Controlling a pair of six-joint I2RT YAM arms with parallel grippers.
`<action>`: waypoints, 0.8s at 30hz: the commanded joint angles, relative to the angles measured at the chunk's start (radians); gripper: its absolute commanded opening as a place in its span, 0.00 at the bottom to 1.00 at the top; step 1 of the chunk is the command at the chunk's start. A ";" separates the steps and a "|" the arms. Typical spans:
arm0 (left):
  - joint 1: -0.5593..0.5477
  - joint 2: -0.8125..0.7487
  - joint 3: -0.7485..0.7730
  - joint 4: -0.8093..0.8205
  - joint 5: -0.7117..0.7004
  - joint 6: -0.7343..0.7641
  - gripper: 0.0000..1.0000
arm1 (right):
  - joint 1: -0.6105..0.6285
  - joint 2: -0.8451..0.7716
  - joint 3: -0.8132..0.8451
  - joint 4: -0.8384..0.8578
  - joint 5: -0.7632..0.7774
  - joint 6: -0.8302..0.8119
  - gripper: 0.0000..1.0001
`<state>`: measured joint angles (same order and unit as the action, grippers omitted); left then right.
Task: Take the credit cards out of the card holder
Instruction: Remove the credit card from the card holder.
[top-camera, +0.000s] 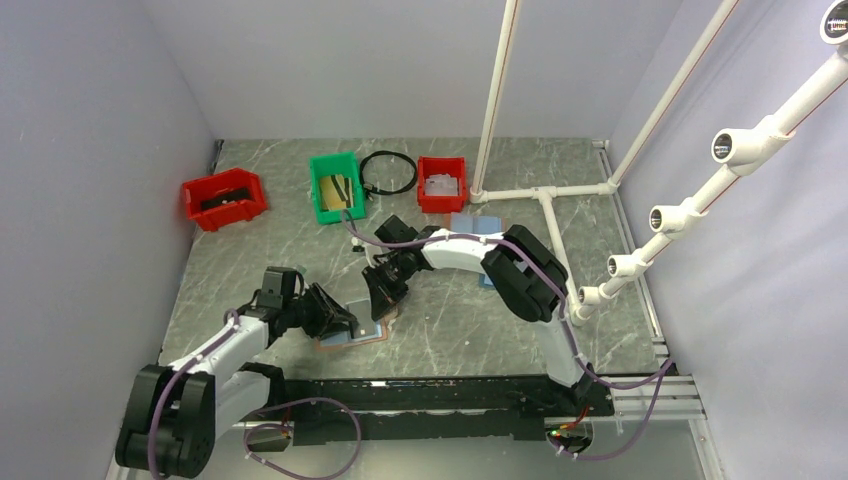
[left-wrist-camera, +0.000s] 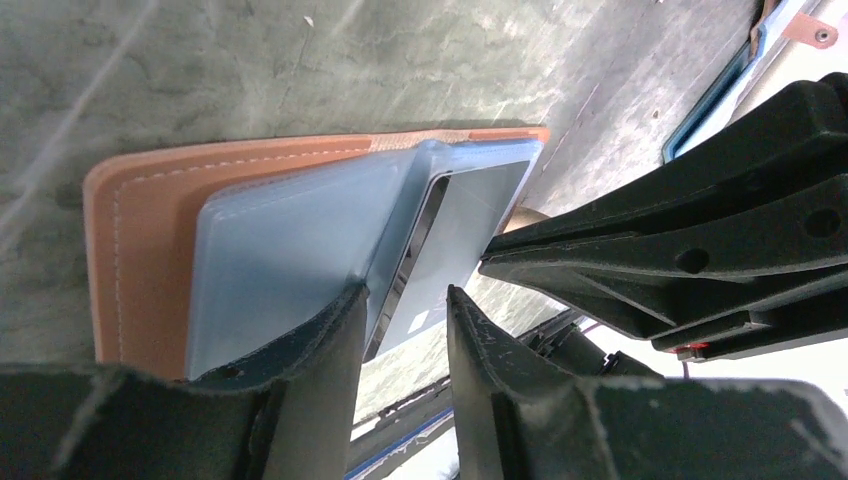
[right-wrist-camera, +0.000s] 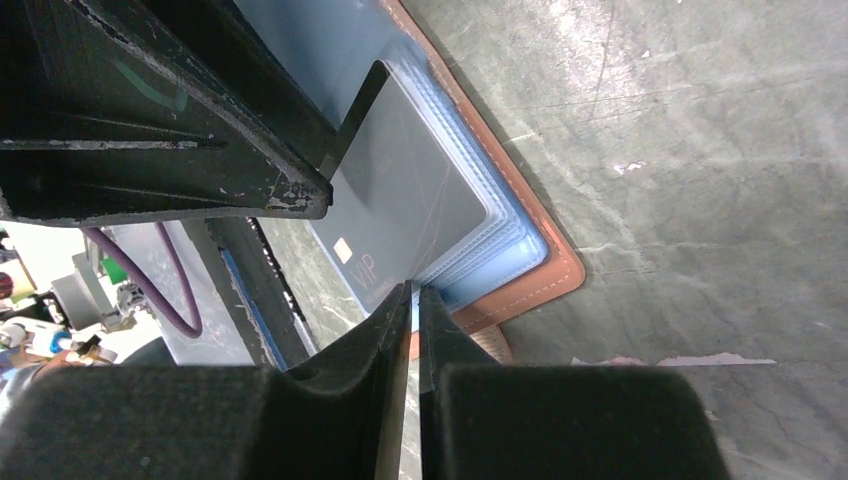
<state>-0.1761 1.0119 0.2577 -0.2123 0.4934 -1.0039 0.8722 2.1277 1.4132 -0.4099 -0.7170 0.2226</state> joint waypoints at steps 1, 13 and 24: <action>0.001 0.049 -0.017 0.080 0.062 0.017 0.40 | 0.012 0.059 0.039 0.009 0.023 0.005 0.08; 0.001 -0.013 -0.053 0.161 0.092 -0.038 0.21 | 0.024 0.088 0.058 0.019 -0.021 0.038 0.02; 0.005 -0.159 -0.078 0.159 0.096 -0.076 0.00 | 0.021 0.091 0.050 -0.042 0.115 -0.020 0.01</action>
<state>-0.1604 0.9363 0.1661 -0.1074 0.5392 -1.0340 0.8616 2.1735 1.4639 -0.4564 -0.7536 0.2546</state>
